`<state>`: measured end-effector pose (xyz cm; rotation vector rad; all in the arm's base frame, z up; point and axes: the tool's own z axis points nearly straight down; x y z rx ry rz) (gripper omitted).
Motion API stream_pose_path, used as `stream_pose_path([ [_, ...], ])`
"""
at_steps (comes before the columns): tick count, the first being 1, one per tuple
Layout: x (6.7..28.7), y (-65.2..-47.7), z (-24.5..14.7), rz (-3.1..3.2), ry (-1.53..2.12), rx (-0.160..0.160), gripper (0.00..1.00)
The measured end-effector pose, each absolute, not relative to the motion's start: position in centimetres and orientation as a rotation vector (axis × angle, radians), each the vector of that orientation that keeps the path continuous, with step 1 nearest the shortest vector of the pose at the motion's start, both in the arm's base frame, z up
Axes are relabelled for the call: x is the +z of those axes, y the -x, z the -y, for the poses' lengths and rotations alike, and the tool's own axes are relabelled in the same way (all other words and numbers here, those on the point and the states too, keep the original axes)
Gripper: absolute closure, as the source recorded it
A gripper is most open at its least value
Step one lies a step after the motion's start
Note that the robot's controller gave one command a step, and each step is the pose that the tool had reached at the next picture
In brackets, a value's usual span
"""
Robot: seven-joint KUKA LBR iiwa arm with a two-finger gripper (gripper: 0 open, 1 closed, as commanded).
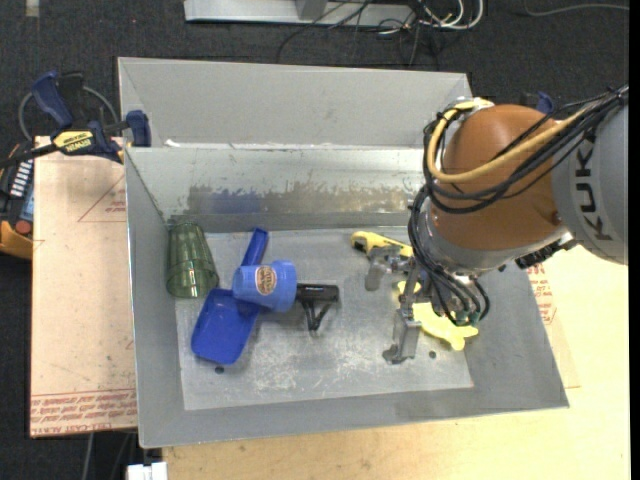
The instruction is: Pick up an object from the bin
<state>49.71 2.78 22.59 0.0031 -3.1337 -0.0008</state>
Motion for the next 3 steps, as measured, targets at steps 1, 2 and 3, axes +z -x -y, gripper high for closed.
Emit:
stream_pose_path([
  [1, 23.0, -49.9, -2.8, 3.142, 0.0, -0.002, 0.0],
  [2, 11.2, -52.5, 6.7, 3.138, -0.155, -0.001, 0.0],
  [3, 14.6, -50.1, 10.9, 3.14, -0.018, -0.004, 0.0],
])
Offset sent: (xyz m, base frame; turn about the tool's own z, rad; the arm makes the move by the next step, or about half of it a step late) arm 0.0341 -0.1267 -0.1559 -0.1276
